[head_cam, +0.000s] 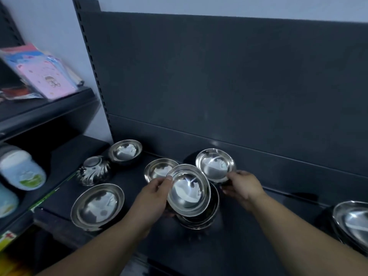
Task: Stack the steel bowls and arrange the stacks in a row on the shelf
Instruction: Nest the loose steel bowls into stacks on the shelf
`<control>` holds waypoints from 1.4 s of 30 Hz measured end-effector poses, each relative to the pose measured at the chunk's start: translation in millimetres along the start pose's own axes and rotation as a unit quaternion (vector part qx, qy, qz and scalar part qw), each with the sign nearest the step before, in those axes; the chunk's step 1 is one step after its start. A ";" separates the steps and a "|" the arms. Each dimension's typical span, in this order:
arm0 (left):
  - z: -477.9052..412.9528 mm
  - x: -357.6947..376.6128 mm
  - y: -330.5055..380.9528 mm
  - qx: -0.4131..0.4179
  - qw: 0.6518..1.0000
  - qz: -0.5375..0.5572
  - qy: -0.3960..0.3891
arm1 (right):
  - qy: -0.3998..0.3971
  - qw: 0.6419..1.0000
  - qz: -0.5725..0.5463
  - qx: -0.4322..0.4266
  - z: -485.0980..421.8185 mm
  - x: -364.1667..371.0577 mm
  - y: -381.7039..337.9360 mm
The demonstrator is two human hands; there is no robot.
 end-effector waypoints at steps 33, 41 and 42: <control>-4.1 3.5 -26.0 -0.056 0.993 -0.039 -0.101 | -0.011 0.966 0.249 -0.068 86.1 9.8 -22.4; -4.8 3.4 -25.0 -0.010 0.989 -0.090 -0.113 | 0.000 0.966 0.251 -0.066 86.9 9.7 -12.1; -3.9 3.7 -23.2 -0.004 0.990 -0.093 -0.109 | 0.002 0.965 0.252 -0.069 86.8 9.4 -11.4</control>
Point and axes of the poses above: each hand's wrist, its own z-axis away from the middle knuckle, its own x-axis out of the palm, y = z × x, the point moved 4 cm from there along -z, towards the middle knuckle, and after that the axes turned 4 degrees about -x, right-handed, at the moved point
